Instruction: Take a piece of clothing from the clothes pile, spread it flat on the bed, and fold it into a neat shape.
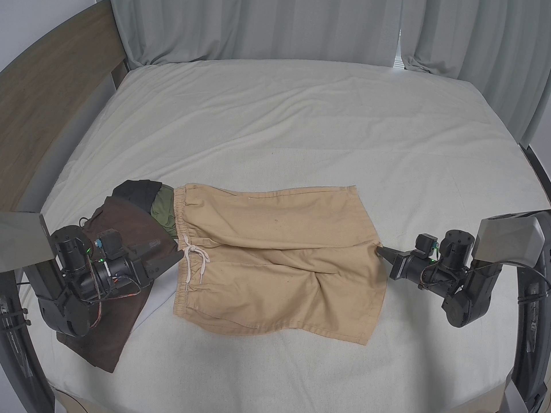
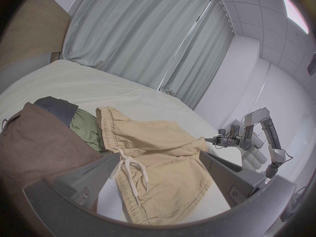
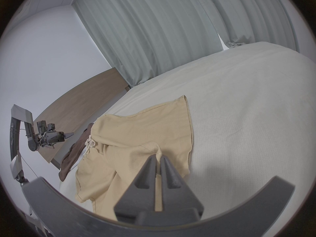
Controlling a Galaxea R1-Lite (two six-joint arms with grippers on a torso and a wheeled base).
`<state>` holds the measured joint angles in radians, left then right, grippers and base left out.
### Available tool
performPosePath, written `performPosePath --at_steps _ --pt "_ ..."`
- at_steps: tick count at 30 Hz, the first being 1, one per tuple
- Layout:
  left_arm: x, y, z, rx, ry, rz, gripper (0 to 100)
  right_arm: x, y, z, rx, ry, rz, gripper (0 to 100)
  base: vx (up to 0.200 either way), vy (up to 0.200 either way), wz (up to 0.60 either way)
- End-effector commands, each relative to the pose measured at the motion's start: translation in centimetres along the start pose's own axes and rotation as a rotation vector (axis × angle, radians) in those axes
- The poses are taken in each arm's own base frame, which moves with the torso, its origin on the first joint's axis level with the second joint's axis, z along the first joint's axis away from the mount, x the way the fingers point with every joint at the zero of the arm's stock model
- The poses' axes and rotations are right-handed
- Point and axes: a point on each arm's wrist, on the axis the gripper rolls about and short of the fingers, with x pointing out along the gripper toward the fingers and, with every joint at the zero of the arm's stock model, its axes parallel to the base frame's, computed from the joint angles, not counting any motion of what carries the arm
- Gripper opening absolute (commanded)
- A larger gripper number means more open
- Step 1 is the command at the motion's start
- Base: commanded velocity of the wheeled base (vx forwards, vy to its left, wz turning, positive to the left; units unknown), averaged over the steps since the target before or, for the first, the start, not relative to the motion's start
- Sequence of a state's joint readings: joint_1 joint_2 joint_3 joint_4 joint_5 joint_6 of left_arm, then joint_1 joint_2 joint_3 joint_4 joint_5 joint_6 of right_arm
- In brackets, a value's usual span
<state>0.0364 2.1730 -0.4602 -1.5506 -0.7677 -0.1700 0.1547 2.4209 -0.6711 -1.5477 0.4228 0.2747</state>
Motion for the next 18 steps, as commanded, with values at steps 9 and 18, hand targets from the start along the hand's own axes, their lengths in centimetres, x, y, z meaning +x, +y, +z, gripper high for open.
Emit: performPosePath --at_steps 9,18 --pt "0.0 0.1 0.0 0.001 0.0 0.001 100 -1.2 0.7 1.7 -0.013 -0.029 0.0 100 0.0 0.0 0.0" --pt "-0.4 -0.2 -0.5 -0.016 0.019 0.001 100 -4.4 2.8 2.2 -0.004 0.015 0.022 100 0.0 0.0 0.0"
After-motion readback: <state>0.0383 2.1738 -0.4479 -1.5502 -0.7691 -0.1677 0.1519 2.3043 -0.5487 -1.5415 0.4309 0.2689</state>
